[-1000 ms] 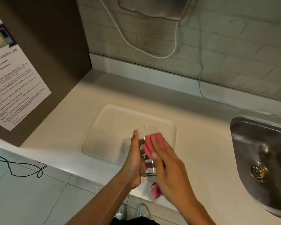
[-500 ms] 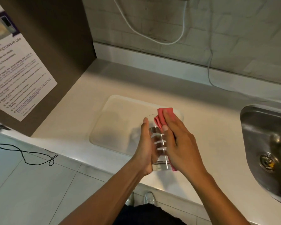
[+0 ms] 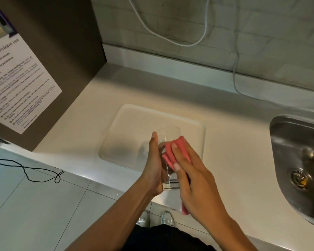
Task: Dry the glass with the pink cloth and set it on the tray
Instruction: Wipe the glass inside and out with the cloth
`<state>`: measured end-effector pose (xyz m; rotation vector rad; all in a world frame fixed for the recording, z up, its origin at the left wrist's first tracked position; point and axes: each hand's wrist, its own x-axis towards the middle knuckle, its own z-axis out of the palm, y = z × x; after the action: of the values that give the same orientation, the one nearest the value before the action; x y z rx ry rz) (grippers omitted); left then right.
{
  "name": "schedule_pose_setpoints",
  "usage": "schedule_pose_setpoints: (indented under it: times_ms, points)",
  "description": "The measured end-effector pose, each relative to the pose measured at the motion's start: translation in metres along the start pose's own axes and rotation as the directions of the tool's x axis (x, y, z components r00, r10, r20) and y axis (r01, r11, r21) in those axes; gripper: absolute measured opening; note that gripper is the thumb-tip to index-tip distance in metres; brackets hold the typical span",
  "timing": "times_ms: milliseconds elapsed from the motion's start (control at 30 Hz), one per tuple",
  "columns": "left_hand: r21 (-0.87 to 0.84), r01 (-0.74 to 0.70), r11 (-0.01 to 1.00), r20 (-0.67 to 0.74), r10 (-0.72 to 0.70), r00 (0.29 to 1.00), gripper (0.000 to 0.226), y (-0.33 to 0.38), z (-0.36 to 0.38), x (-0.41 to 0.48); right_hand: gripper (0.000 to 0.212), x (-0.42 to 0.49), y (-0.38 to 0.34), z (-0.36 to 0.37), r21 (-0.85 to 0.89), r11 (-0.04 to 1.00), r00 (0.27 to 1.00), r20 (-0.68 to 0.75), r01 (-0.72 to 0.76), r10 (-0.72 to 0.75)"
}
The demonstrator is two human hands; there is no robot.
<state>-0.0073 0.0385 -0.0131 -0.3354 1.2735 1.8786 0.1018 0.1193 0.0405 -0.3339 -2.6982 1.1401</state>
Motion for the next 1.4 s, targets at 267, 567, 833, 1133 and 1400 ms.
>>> schedule_pose_setpoints:
  times_ms: [267,567,833,1133,1400]
  points:
    - [0.011,0.020,1.000,0.019,-0.021,1.000,0.085,-0.005,0.001,-0.001,0.049,0.023,0.004,-0.003,0.043,0.996,0.993,-0.084,-0.084,0.087]
    - [0.023,0.034,0.999,0.015,-0.034,0.999,0.086,-0.002,0.004,0.007,0.048,0.029,0.009,-0.008,0.028,0.991,0.991,-0.048,-0.127,0.129]
    - [0.076,-0.024,0.997,-0.043,0.027,0.999,0.094,0.008,-0.006,0.010,0.050,0.003,0.008,0.002,-0.002,1.000,1.000,0.014,-0.025,0.025]
    - [0.016,-0.018,1.000,-0.053,0.019,0.998,0.086,0.003,0.001,0.009,0.051,0.011,-0.002,0.008,-0.128,0.991,0.998,-0.035,0.043,-0.048]
    - [0.002,0.007,1.000,-0.032,-0.007,0.999,0.079,-0.012,0.015,0.006,0.048,0.041,0.005,-0.010,-0.078,0.995,0.995,-0.084,-0.055,0.048]
